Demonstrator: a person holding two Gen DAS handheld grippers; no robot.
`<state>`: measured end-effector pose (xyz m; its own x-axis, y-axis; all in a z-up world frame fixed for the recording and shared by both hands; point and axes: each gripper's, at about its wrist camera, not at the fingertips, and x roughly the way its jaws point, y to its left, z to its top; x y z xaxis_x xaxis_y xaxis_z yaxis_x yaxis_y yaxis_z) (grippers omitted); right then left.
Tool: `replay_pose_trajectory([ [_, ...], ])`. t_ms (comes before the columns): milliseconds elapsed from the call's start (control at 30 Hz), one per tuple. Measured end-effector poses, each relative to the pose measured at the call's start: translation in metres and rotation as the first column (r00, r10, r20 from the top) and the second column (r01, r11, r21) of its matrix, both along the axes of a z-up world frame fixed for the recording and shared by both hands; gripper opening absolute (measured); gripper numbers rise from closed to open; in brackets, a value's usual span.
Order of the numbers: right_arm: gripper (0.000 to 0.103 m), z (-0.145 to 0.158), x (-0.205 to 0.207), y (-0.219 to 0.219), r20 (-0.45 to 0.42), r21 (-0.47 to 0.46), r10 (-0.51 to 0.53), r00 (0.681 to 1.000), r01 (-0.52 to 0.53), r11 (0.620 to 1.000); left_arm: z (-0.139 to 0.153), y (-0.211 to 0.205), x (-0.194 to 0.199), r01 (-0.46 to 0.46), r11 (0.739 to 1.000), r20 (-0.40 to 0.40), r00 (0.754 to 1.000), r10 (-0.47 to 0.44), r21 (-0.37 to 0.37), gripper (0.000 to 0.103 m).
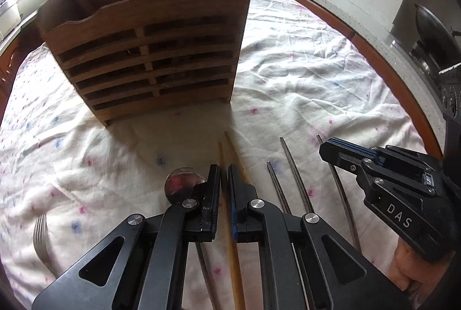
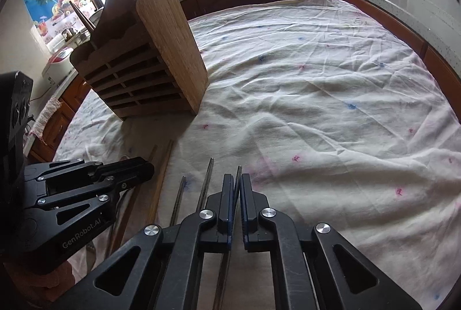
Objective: Organize utensils
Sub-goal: 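Lift both held chopsticks upright and carry them over the holder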
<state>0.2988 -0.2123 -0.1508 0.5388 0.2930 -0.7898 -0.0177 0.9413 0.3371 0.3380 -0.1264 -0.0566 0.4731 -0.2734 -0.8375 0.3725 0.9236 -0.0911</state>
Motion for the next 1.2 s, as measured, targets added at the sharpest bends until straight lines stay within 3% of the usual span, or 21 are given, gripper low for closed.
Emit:
replay_pose_trajectory([
  [233, 0.004, 0.044, -0.030, -0.009, 0.089, 0.047, -0.014, 0.996, 0.010, 0.999, 0.045, 0.040, -0.036, -0.037, 0.988, 0.057, 0.997, 0.046, -0.149, 0.005],
  [367, 0.004, 0.071, -0.046, -0.009, 0.148, 0.055, -0.014, 0.989, 0.006, 0.998, 0.068, 0.055, -0.056, -0.046, 0.980, 0.099, 0.993, 0.066, -0.193, 0.005],
  [800, 0.004, 0.125, -0.090, -0.012, 0.268, 0.077, -0.025, 0.963, 0.005, 0.997, 0.126, 0.091, -0.115, -0.038, 0.956, 0.204, 0.974, 0.100, -0.291, 0.004],
  [1200, 0.003, 0.175, -0.106, -0.018, 0.391, 0.085, -0.057, 0.919, 0.026, 0.996, 0.165, 0.110, -0.131, -0.055, 0.941, 0.314, 0.935, 0.166, -0.333, 0.004],
])
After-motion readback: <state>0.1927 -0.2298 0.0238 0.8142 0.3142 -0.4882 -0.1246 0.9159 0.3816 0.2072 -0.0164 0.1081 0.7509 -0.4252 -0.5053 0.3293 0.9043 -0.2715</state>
